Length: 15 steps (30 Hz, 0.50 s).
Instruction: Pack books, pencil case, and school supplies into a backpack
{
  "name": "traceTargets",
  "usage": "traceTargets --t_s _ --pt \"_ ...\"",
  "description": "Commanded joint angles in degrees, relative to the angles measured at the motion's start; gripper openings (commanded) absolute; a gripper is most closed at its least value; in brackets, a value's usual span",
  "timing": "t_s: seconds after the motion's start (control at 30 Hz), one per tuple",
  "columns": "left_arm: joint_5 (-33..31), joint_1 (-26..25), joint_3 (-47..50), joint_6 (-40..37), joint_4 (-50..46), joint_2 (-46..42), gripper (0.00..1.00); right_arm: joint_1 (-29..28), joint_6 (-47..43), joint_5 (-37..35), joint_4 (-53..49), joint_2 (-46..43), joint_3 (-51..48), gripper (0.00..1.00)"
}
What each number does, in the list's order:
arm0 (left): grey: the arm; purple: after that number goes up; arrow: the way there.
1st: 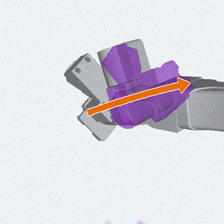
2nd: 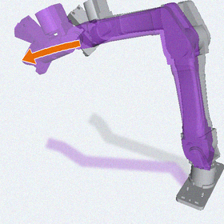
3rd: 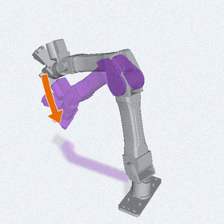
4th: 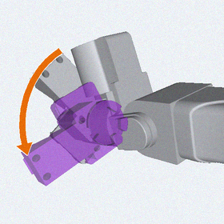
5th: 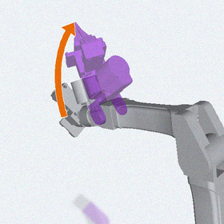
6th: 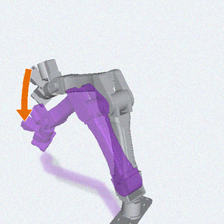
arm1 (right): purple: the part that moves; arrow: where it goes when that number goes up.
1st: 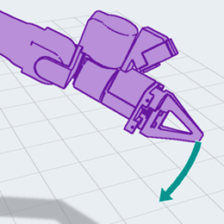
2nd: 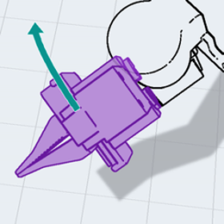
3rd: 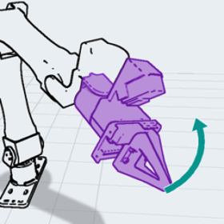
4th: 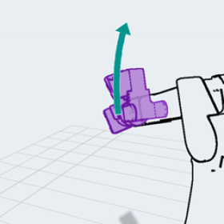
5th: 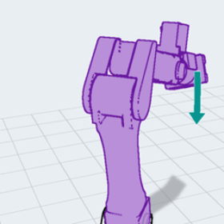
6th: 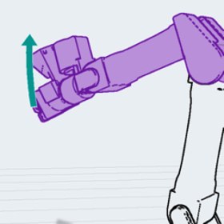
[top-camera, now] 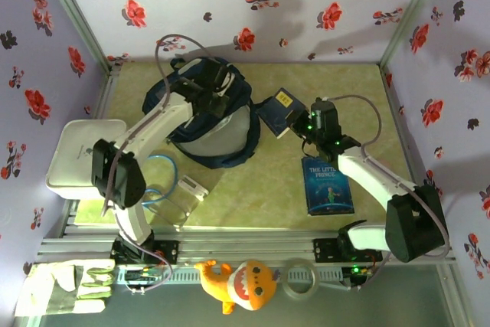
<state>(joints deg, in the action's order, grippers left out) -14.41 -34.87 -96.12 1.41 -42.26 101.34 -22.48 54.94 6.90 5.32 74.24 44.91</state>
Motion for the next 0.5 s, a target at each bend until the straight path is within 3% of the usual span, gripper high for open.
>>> traceTargets --t_s 0.0,0.2,0.47 --pt "0.93 -0.28 1.29 2.15 9.85 -5.50 0.00 0.26 -0.92 4.23 7.42 -1.22 -1.16 0.03" --pt "2.36 -0.28 2.00 3.65 14.31 -7.01 0.00 -1.17 0.83 8.84 14.28 -0.20 -3.27 0.03" --pt "3.70 -0.30 1.21 5.09 14.21 -6.63 0.00 -6.21 3.37 9.23 18.68 4.83 -2.69 0.03"
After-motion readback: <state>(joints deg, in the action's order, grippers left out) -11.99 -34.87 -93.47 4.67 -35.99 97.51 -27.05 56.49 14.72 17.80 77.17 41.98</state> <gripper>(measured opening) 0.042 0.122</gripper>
